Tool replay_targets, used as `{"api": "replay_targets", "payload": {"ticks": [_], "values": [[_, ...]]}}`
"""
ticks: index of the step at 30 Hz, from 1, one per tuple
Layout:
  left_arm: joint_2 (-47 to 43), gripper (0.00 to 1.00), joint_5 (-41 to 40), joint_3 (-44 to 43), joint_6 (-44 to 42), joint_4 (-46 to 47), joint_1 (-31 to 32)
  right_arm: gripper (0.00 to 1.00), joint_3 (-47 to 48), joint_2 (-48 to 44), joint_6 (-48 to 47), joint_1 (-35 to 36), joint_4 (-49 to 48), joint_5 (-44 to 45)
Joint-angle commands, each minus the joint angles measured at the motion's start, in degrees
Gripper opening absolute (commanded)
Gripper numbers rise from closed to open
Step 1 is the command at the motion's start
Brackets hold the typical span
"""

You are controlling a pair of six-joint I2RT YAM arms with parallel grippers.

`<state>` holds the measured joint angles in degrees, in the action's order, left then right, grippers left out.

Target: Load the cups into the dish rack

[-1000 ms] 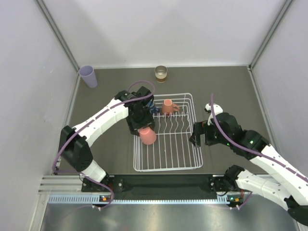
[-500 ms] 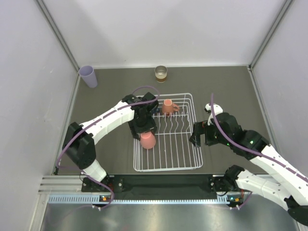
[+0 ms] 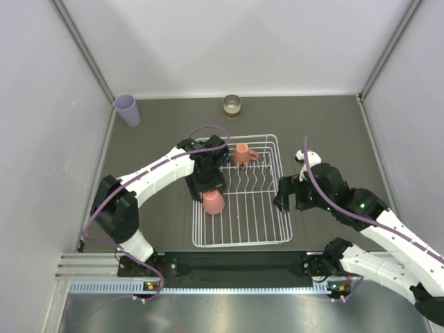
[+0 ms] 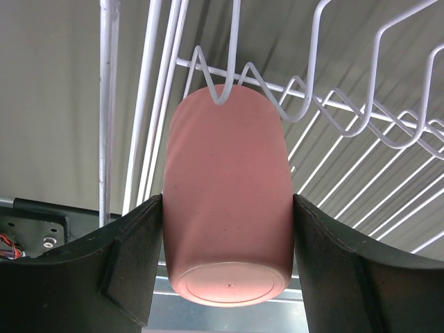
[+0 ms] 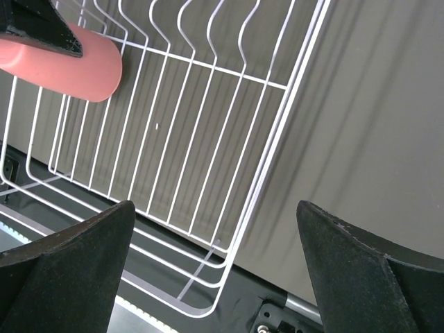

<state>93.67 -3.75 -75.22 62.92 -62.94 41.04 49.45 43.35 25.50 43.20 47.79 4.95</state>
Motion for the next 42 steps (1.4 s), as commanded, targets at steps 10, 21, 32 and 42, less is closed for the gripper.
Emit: {"api": "replay_targets", "payload": {"ticks": [10,21,32,42], "values": [[-0.4,0.69,-0.5,1.0,1.4,0.7,0.4,1.0,0.0,-1.4,-0.5,-0.3,-2.3,1.0],[-3.6,0.98,-0.9,-1.4,2.4,-1.9,1.9,0.99,-0.1,-2.0,-0.4,-0.3,-2.4,0.9],[-13.7,0.92,-12.0,-6.3,-4.2,-4.0,3.0,1.0,-0.1,-2.4,-0.4,-0.4,-2.1,-0.9],[-18.1,0.81,-27.7,-14.2,-17.3,5.6,-8.0,1.0,0.1,-0.4,-1.4,-0.3,-2.0,-3.0]]}}
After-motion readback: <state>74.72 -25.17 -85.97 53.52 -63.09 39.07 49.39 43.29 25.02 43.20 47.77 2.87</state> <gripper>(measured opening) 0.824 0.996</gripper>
